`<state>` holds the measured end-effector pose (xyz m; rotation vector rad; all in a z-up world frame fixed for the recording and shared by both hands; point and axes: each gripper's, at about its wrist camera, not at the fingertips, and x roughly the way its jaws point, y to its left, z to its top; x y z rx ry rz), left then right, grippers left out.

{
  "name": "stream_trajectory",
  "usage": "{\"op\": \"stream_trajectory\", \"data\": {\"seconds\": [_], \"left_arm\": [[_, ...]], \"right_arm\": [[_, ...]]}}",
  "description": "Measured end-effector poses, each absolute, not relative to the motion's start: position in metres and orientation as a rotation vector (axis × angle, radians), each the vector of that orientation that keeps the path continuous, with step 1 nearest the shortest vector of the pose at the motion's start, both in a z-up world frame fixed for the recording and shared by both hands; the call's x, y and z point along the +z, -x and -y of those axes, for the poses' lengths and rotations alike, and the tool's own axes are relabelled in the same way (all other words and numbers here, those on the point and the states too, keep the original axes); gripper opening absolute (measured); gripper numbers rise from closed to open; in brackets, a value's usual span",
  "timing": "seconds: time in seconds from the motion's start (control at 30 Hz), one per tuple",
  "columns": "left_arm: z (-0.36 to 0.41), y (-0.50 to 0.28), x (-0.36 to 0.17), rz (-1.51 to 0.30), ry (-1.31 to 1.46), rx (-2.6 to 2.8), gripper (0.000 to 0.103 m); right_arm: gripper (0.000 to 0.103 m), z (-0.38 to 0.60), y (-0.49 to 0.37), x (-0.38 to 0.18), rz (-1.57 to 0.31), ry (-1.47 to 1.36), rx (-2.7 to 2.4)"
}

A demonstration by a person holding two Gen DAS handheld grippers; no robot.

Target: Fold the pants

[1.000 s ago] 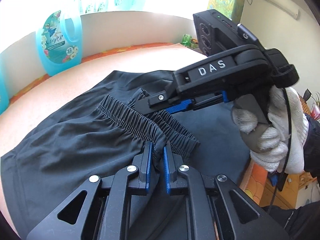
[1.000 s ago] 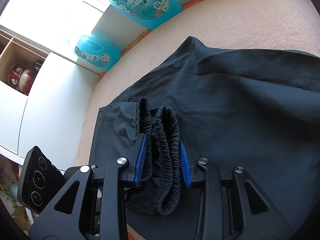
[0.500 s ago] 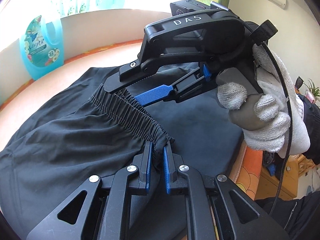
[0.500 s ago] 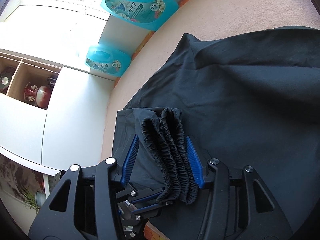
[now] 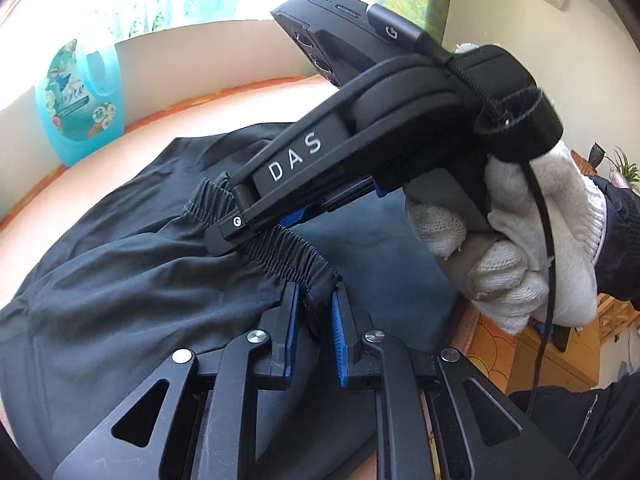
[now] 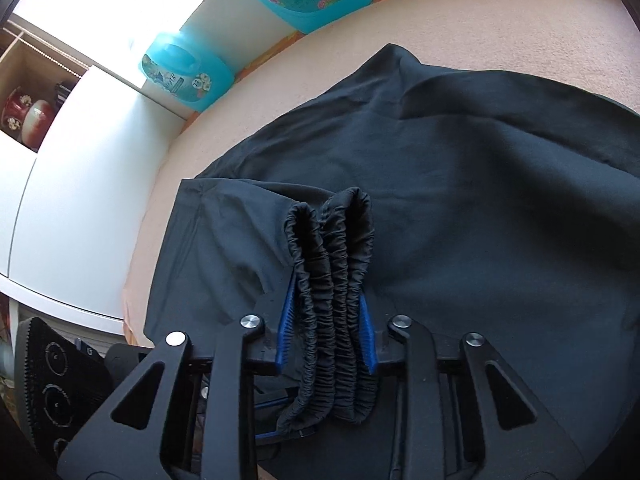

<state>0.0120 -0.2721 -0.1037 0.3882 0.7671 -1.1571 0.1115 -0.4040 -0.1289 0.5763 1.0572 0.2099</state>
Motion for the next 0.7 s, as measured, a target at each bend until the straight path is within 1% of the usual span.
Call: {"op": "stream_trajectory", "data": {"seconds": [0.07, 0.13, 0.17, 0.37, 0.43, 0.53, 0.6, 0.7], "left_arm": [[0.261, -0.01, -0.096, -0.766, -0.381, -1.149, 0.018], [0.242, -0.011, -0.088, -0.759, -0.361, -1.129, 0.033], [0.231, -0.013, -0.084, -0.753, -0.347, -1.115, 0.035], [0.142, -0.026, -0.064, -0.732, -0.274, -0.914, 0.035], [0.115, -0.037, -0.061, -0.711, -0.257, -0.832, 0.035], [0.081, -0.058, -0.063, -0.729, -0.207, -0.741, 0.035], [0.065, -0.066, -0.065, -0.735, -0.192, -0.706, 0.035], [0.068, -0.075, -0.072, -0.739, -0.207, -0.697, 0.035]], "right_arm": [[0.021, 0.404, -0.111, -0.126, -1.048, -0.579, 0.211], [0.019, 0.404, -0.11, -0.121, -1.036, -0.574, 0.202], [0.019, 0.403, -0.109, -0.118, -1.031, -0.568, 0.196], [0.018, 0.399, -0.102, -0.094, -0.999, -0.509, 0.174], [0.018, 0.399, -0.1, -0.085, -0.994, -0.482, 0.161], [0.018, 0.404, -0.096, -0.072, -0.985, -0.458, 0.138], [0.018, 0.409, -0.092, -0.064, -0.983, -0.441, 0.116], [0.018, 0.42, -0.083, -0.054, -0.979, -0.416, 0.078]]}}
